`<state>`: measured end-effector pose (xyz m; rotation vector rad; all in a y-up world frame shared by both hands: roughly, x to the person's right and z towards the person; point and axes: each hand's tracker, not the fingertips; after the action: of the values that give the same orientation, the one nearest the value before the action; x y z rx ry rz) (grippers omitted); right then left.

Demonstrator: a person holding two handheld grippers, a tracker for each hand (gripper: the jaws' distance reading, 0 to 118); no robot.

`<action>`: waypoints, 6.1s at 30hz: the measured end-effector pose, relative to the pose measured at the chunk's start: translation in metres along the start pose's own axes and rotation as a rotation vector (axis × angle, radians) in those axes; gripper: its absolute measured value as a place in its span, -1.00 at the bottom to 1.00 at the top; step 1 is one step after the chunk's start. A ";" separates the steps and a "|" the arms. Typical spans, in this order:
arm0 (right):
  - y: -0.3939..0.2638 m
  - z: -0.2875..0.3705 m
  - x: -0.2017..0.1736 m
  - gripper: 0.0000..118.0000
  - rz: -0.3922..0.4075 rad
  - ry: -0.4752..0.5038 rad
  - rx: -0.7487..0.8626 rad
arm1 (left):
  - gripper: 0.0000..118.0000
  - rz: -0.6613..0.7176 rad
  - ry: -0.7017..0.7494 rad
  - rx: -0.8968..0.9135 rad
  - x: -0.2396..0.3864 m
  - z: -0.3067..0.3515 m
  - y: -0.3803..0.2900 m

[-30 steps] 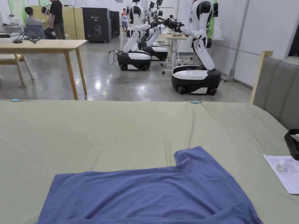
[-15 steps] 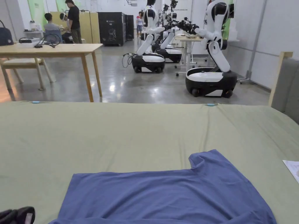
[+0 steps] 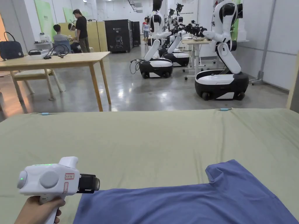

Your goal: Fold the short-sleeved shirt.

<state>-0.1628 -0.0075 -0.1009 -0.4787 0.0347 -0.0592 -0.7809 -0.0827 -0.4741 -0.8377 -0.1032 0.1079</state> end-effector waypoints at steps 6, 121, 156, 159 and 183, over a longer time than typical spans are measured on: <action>0.001 -0.014 0.002 -0.98 0.018 -0.044 -0.048 | 0.53 -0.025 0.036 -0.070 0.002 -0.035 -0.005; 0.001 0.049 -0.028 -1.00 0.083 0.245 0.062 | 0.99 0.528 -0.580 0.208 -0.030 0.191 -0.262; -0.003 0.048 -0.023 -1.00 0.040 0.243 0.018 | -0.81 0.395 -0.029 0.131 -0.111 0.163 -0.201; -0.001 0.040 -0.028 -1.00 0.028 0.255 0.014 | -0.81 0.390 -0.139 0.132 -0.107 0.180 -0.198; -0.009 0.052 -0.021 -1.00 0.039 0.232 -0.009 | 0.51 0.241 -0.595 -0.193 0.124 0.070 -0.178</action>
<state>-0.1820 0.0101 -0.0505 -0.4778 0.2721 -0.0766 -0.6577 -0.1325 -0.2887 -0.9874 -0.5793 0.5812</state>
